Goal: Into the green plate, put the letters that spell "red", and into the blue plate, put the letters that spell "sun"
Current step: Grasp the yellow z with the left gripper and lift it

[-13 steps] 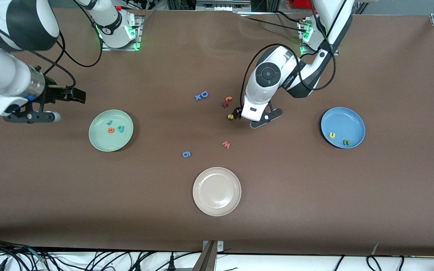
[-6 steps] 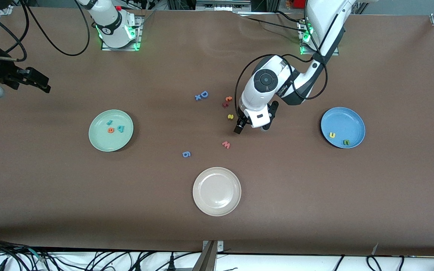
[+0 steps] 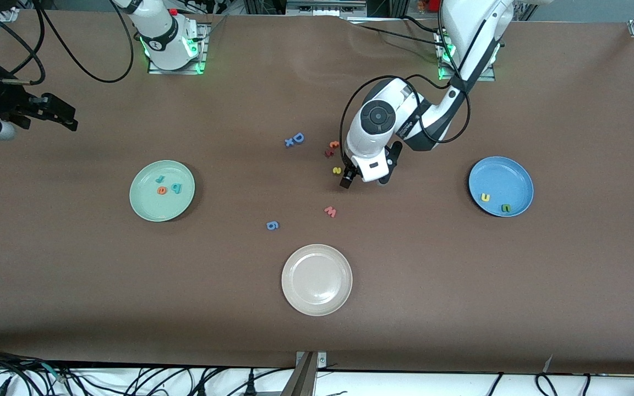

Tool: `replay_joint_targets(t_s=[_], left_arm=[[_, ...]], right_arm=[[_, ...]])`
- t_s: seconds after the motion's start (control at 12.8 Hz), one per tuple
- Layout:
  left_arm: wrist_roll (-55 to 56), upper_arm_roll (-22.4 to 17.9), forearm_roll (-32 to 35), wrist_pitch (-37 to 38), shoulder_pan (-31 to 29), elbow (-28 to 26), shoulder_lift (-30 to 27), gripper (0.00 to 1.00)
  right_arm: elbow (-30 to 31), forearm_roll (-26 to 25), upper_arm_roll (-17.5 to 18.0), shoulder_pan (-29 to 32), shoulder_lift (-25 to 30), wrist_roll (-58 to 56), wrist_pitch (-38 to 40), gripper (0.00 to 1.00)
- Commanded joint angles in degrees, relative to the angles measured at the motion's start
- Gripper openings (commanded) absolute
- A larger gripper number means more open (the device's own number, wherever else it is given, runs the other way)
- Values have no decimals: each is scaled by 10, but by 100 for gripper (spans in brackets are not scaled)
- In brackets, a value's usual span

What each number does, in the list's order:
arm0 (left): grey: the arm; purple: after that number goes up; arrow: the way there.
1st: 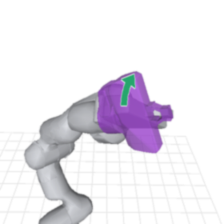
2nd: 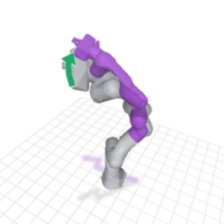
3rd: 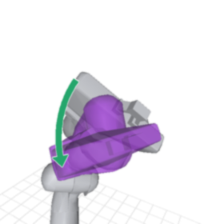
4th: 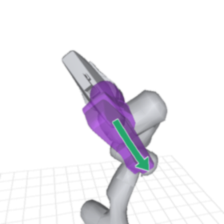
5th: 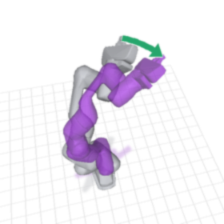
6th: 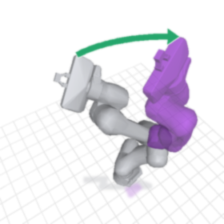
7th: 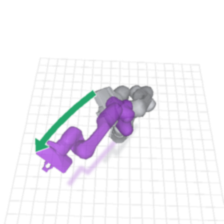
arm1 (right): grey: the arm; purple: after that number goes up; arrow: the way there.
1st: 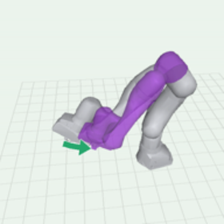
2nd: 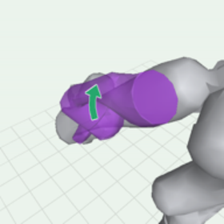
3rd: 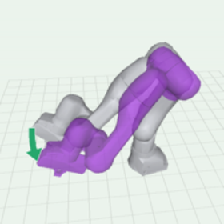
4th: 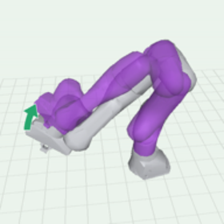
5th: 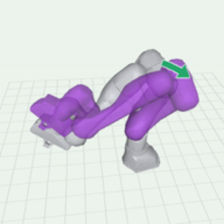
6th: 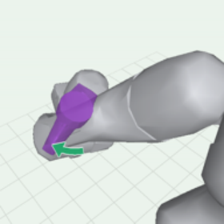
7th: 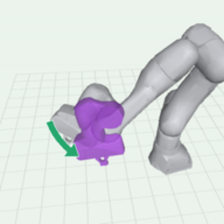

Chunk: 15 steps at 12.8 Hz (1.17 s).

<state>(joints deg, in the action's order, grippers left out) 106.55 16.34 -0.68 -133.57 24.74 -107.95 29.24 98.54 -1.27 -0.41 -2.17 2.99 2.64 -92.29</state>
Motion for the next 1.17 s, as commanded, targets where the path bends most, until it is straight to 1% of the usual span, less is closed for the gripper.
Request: replay_joint_targets(t_s=[0.0,0.08,0.16,0.23,0.31,0.39,0.47,0.55,0.7,0.78,1.1], left_arm=[[3,-7,12,7,1,-22,-16,100],[-20,-8,11,6,0,-22,-16,100],[-52,-10,12,0,0,-22,-15,100],[-99,-10,12,-15,1,-22,-13,100],[-130,-10,9,-25,4,-21,-13,100],[-111,-9,-6,-25,4,-16,-13,98],[-43,-9,-52,-26,5,-13,-13,98],[23,-10,-69,-26,5,-11,-14,98],[153,-12,-74,-26,2,-14,-10,99],[191,-16,-76,-26,1,-14,-2,99],[223,-17,-74,-38,15,-10,37,97]], right_arm=[[0,18,-7,9,-11,-14,-10,100],[-4,48,-27,7,-21,-20,-18,100],[-11,49,-24,1,-25,-17,-39,100],[-11,36,-21,-2,-25,-13,-41,100],[-7,33,-23,-2,-23,-12,-39,100],[-6,30,-25,-2,-22,-13,-35,100],[-7,25,-25,-2,-24,-13,-35,100],[-8,10,-24,-2,-24,-12,-36,100],[-9,-1,-21,-5,-24,-13,-36,100],[-9,0,-21,-5,-24,-12,-35,100],[-9,0,-20,-5,-24,-13,-33,100]])
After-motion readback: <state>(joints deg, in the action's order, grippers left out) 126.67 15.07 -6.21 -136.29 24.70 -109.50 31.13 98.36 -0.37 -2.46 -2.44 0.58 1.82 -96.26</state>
